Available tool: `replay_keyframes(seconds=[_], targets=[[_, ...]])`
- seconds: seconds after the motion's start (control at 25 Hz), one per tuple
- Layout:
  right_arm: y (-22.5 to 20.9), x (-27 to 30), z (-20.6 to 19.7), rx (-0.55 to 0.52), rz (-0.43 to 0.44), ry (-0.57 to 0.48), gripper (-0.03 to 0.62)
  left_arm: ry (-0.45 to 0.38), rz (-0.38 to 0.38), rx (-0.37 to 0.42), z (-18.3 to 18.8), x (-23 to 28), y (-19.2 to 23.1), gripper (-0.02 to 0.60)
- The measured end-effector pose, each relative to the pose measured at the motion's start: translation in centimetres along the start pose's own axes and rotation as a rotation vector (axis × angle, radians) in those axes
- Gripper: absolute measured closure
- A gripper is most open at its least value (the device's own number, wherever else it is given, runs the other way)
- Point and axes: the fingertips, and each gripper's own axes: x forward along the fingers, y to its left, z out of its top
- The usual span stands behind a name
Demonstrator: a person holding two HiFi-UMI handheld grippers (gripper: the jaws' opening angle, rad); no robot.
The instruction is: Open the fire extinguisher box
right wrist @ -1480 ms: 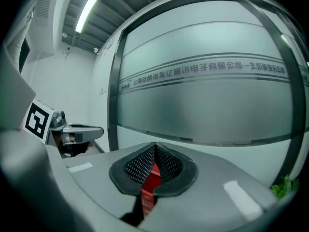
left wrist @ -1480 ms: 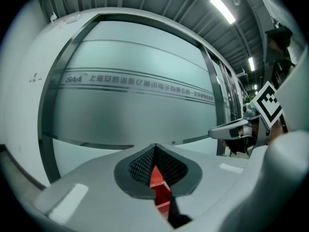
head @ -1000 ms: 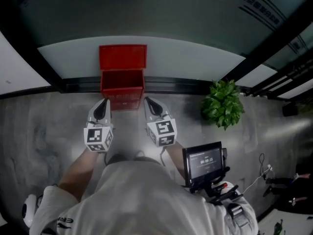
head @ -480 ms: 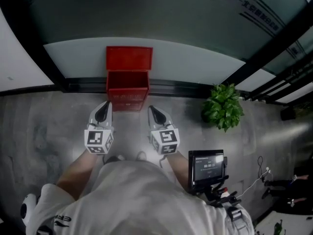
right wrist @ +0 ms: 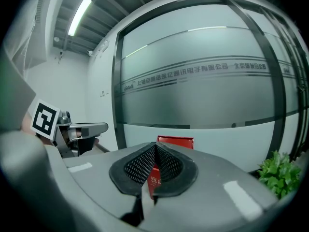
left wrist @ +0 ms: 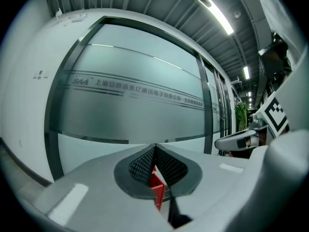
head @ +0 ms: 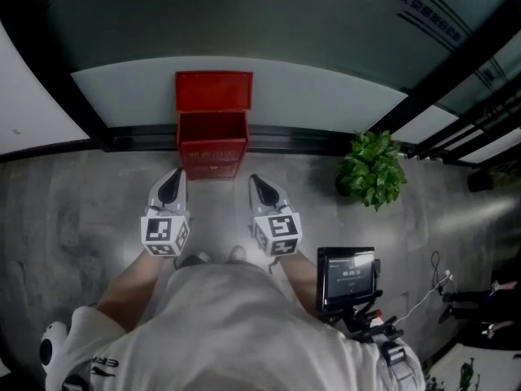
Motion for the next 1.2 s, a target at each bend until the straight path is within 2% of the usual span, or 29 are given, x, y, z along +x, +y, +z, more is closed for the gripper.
replay_keyframes(seconds=[1.2], targets=[[-1.1, -1.5, 0.5, -0.012, 0.002, 0.004, 0.583, -0.013, -0.001, 0.007, 0.7, -0.2, -1.6, 0.58]])
